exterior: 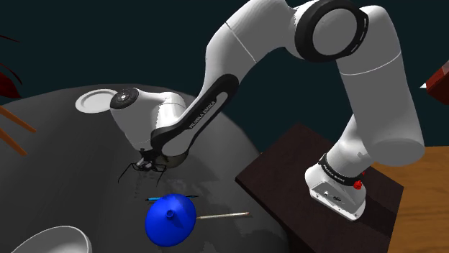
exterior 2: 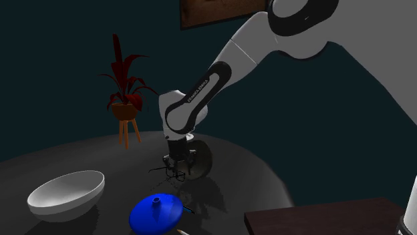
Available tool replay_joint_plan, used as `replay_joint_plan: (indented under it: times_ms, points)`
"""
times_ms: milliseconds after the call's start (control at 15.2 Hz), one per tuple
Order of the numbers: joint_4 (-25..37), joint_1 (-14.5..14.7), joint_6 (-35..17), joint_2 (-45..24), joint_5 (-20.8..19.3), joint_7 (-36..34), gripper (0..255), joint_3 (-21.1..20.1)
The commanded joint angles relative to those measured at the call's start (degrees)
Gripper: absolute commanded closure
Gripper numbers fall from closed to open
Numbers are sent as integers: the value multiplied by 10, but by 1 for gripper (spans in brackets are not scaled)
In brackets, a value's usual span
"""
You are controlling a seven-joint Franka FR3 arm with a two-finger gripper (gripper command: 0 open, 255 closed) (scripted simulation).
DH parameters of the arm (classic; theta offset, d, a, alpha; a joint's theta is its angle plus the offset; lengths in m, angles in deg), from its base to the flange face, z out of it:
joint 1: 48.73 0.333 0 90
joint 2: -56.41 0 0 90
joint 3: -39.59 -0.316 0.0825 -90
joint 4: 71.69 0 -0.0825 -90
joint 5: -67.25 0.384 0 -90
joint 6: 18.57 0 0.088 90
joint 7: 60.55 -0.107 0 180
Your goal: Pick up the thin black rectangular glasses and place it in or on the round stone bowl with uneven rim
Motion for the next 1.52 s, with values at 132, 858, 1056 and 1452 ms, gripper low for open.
replay_joint_plan:
  times_ms: [132,858,1056,1452]
  points:
    - [-5,-6,17,22,10,7,255,-9]
    - [-7,-22,68,79,40,29,255,-32]
    - [-5,-25,83,93,48,35,255,-37]
    - [55,-12,116,83,42,38,0,-33]
